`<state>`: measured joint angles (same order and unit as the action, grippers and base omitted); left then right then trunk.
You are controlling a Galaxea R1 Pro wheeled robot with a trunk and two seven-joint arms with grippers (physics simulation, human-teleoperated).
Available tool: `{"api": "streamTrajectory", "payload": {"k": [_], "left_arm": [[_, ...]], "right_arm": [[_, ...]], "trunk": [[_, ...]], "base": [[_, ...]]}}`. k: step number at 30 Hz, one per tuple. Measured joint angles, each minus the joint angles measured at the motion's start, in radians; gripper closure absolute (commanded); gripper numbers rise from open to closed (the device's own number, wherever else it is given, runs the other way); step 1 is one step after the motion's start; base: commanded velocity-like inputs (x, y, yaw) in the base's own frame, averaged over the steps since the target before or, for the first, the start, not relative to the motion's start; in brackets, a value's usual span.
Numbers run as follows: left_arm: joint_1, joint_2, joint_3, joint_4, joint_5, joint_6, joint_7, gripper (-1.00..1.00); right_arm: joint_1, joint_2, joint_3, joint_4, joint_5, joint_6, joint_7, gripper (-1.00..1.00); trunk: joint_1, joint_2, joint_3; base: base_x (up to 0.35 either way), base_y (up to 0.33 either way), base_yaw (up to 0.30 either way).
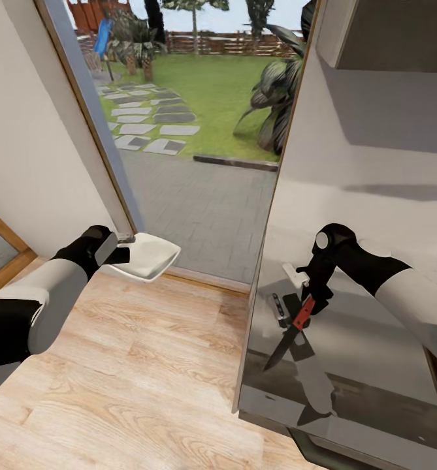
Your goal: In the kitchen, take the Vidalia onion out of the sink, dice it on the chopping board with the paring knife, put the diced onion into the bowl on the countertop, then place both the paring knife and the chopping board into the sink.
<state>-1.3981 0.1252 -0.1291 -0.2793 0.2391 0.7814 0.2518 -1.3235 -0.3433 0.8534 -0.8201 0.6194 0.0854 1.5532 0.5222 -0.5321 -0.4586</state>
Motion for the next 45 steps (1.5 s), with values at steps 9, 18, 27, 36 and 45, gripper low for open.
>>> {"api": "streamTrajectory", "payload": {"k": [9, 18, 27, 36, 45], "left_arm": [[0.0, 0.0, 0.0, 0.002, 0.0, 0.0, 0.0, 1.0], [0.0, 0.001, 0.001, 0.003, 0.0, 0.0, 0.0, 1.0], [0.0, 0.001, 0.001, 0.003, 0.0, 0.0, 0.0, 1.0], [0.0, 0.001, 0.0, 0.003, 0.0, 0.0, 0.0, 1.0], [0.0, 0.001, 0.001, 0.005, 0.0, 0.0, 0.0, 1.0]], "right_arm": [[0.0, 0.0, 0.002, 0.0, 0.0, 0.0, 0.0, 1.0], [0.0, 0.001, 0.002, 0.0, 0.001, 0.001, -0.001, 1.0], [0.018, 0.002, 0.001, 0.0, 0.001, 0.004, -0.002, 1.0], [0.025, 0.002, 0.001, -0.002, 0.002, 0.006, 0.003, 1.0], [0.026, 0.002, 0.001, -0.002, 0.002, 0.007, 0.005, 1.0]], "trunk": [[0.0, 0.0, 0.0], [0.0, 0.0, 0.001], [0.0, 0.0, 0.014], [0.0, 0.0, 0.028], [0.0, 0.0, 0.042]], "base": [[0.0, 0.0, 0.0], [0.0, 0.0, 0.0], [0.0, 0.0, 0.0], [0.0, 0.0, 0.0], [0.0, 0.0, 0.0]]}}
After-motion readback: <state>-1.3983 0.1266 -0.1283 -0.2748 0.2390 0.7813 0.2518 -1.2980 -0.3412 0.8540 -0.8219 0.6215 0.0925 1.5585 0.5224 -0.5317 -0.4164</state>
